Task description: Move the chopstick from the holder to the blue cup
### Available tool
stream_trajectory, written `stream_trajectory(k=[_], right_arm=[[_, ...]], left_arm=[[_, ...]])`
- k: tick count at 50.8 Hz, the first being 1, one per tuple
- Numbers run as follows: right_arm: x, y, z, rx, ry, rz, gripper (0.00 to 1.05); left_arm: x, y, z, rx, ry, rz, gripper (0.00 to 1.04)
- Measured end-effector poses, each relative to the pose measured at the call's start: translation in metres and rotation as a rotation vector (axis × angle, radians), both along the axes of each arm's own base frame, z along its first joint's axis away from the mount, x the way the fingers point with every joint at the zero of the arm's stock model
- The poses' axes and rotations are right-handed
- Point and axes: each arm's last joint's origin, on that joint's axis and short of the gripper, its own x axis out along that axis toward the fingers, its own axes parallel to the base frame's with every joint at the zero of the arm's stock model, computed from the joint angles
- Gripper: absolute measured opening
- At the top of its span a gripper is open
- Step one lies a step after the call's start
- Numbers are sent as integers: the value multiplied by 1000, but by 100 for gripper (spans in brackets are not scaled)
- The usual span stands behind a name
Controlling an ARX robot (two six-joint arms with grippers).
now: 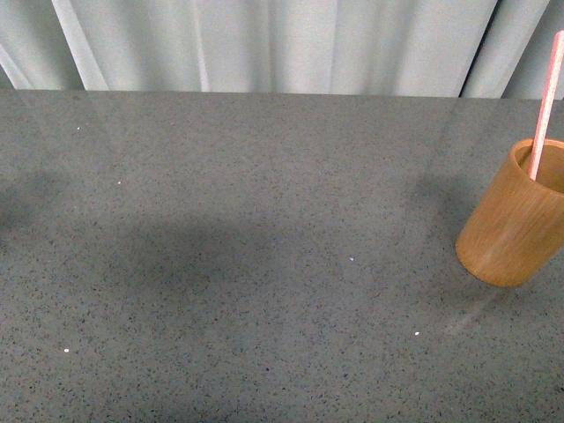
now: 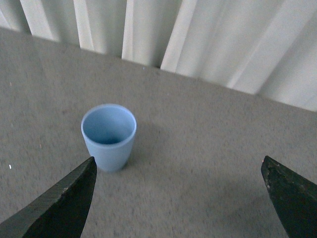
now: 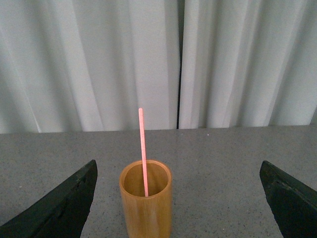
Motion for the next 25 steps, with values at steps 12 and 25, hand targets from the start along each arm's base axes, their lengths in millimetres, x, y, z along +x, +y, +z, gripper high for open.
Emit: stream_trajectory(k=[12,25], right_arm=[[0,0,0,0,0,0,95],[0,0,0,0,0,0,95]], left_arm=[[75,32,40,152,219,-62,98],[152,70,30,279,601,-189,98]])
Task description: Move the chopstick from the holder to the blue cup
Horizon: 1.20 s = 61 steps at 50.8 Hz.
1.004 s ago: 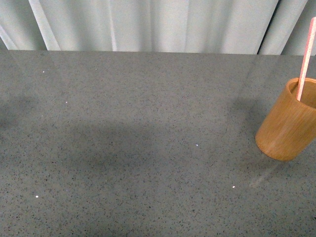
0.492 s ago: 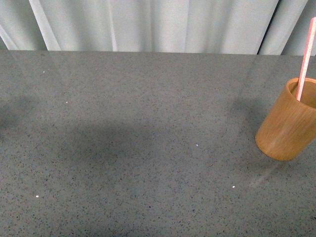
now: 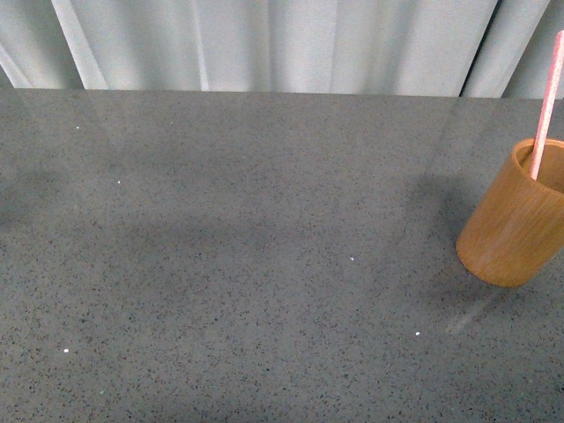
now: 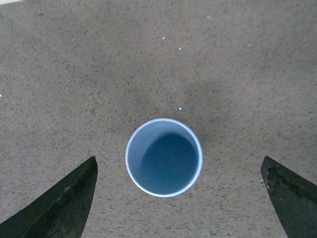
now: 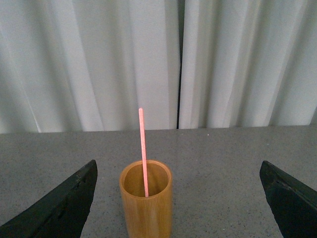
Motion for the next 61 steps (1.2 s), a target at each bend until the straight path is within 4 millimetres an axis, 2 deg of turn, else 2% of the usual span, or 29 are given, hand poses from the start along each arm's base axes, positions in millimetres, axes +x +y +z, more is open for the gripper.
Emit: stream_trajectory(k=[6,22,37,49,61], right_arm=[[0,0,0,0,0,0,95],[0,0,0,0,0,0,95],[0,0,0,0,0,0,95],[0,0,0,0,0,0,95],[0,0,0,0,0,0,95]], left_arm=[[19,9,-13,61,81,-15,98],[40,32,-40,139,155,48,98],[43,48,-53,163,183,90,98],[46,51,-62,164,199,88,98],[52,51,-81,170,237,93,98]])
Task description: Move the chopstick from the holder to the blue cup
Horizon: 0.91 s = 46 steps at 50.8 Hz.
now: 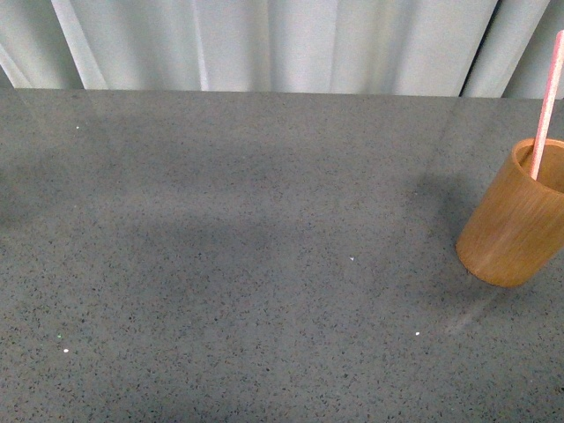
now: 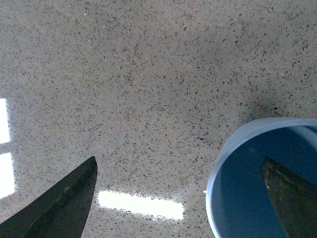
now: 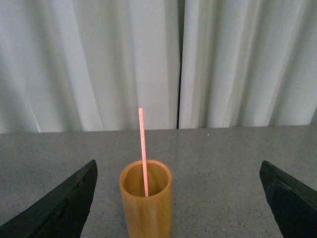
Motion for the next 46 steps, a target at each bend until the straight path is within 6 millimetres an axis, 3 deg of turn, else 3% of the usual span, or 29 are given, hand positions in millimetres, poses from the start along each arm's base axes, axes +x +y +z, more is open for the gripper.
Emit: stream_trajectory(k=[8,14,28,31,37,46], right_arm=[[0,0,0,0,0,0,95],[0,0,0,0,0,0,95],[0,0,0,0,0,0,95],[0,0,0,0,0,0,95],[0,0,0,0,0,0,95],[0,0,0,0,0,0,95]], left_arm=[[6,-3,-11,20,16,-33,98],[6,-12,-21,-11,84,-98,73],[9,-39,-24,-66,132,-190,30],[9,-49,-20,-83,138,-223,18],[8,-62,-10,-100,139,-261,3],[12,-82,23,-91,94,-329,3]])
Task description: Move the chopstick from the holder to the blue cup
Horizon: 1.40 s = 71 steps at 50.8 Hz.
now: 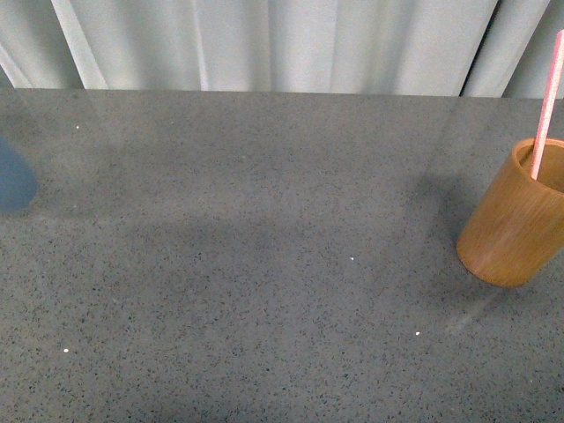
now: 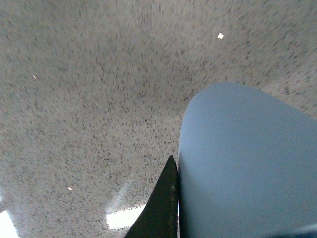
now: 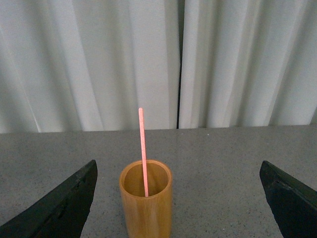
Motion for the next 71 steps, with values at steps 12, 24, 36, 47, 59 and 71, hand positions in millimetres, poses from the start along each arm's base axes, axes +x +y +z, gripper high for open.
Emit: stream_trajectory(k=[12,24,36,47,59,71], right_arm=[[0,0,0,0,0,0,95],[0,0,0,0,0,0,95],[0,0,0,0,0,0,95],[0,0,0,0,0,0,95],[0,0,0,0,0,0,95],[0,0,0,0,0,0,95]], left_arm=[[4,-52,53,-49,-75,-137,3],[-7,-160,73,-116,-96,-370,3],[-39,-252,16,-130,40,-555,3],[-43,-272,-16,-82,98,-566,3],[-33,-274,-36,-32,114,-538,3],[-25,-268,-47,-20,121,-510,7]])
